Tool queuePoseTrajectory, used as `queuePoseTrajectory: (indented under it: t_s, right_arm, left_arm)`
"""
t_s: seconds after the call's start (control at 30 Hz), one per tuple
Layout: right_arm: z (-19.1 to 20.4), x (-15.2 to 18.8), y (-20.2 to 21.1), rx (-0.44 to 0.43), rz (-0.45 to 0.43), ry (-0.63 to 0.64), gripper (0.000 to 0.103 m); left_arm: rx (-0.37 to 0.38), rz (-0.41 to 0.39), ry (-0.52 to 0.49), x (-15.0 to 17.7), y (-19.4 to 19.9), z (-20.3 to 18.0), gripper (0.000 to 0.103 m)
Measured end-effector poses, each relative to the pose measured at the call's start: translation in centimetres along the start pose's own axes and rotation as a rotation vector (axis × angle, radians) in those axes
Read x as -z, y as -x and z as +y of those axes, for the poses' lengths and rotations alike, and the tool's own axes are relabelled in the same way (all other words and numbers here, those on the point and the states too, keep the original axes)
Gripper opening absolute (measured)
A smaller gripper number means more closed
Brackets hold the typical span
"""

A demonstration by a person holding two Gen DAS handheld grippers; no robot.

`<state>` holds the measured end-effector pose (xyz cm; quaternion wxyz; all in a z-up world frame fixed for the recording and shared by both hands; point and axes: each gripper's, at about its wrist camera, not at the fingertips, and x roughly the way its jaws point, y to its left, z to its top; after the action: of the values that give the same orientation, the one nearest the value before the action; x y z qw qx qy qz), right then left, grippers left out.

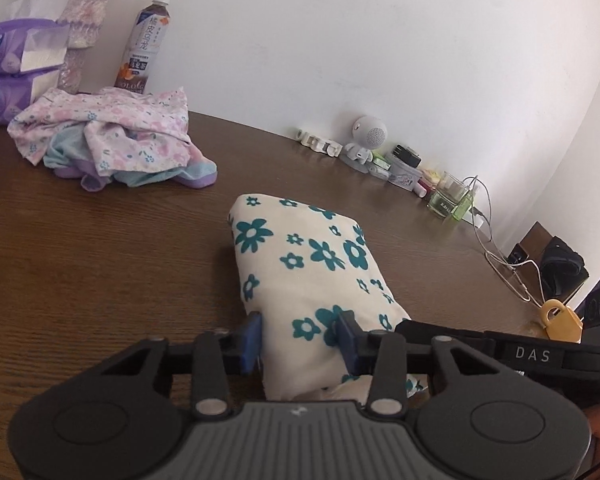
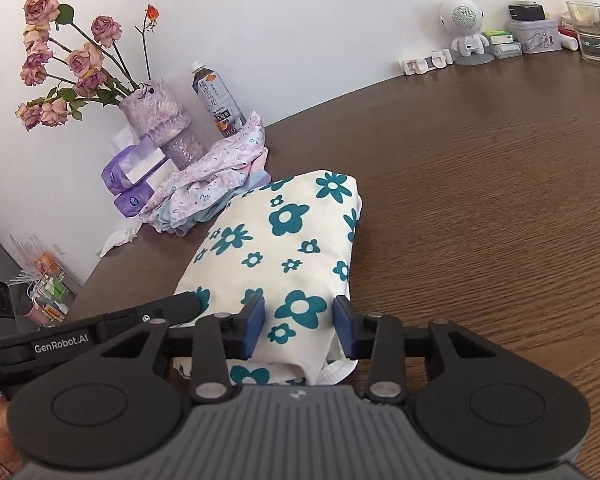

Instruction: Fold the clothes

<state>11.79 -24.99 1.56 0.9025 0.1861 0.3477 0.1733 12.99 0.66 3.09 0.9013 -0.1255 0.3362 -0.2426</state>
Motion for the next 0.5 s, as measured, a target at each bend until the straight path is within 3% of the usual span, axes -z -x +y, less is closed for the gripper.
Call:
queuePoseTrajectory:
  t_s: [0.13, 0.2, 0.23, 0.27, 0.33, 0.37, 0.5]
  right_arm:
    - [0.0, -0.1, 0.1, -0.001, -0.003, 0.017, 0.031]
    - [0.0, -0.5, 0.2, 0.006, -0.016, 0.021, 0.042]
    - [0.0, -0.8, 0.3, 0.009, -0.022, 0.023, 0.049]
    - [0.0, -1.0, 0.2, 0.012, -0.025, 0.024, 0.049]
    - [0.0, -1.1, -0.3, 0.004, -0.013, 0.017, 0.046]
    - [0.1, -1.0, -0.6, 0.0, -0.006, 0.02, 0.036]
    - [0.4, -0.9, -0.8, -0.008, -0.001, 0.051, 0.032]
  left_arm:
    - [-0.009, -0.018, -0.02, 0.1, 0.3, -0.4, 0.042]
    - [-0.009, -0.017, -0.02, 0.0, 0.1, -0.5, 0.053]
    - [-0.009, -0.016, -0.02, 0.0, 0.1, -0.5, 0.052]
    - [-0.01, -0.016, -0.02, -0.1, 0.0, -0.5, 0.05]
    - [-0.011, -0.016, -0.022, -0.1, -0.1, -0.6, 0.041]
    - [-0.014, -0.018, -0.028, 0.0, -0.1, -0.7, 0.039]
    - [-0.001, -0.023, -0.016, -0.4, 0.4, -0.6, 0.04]
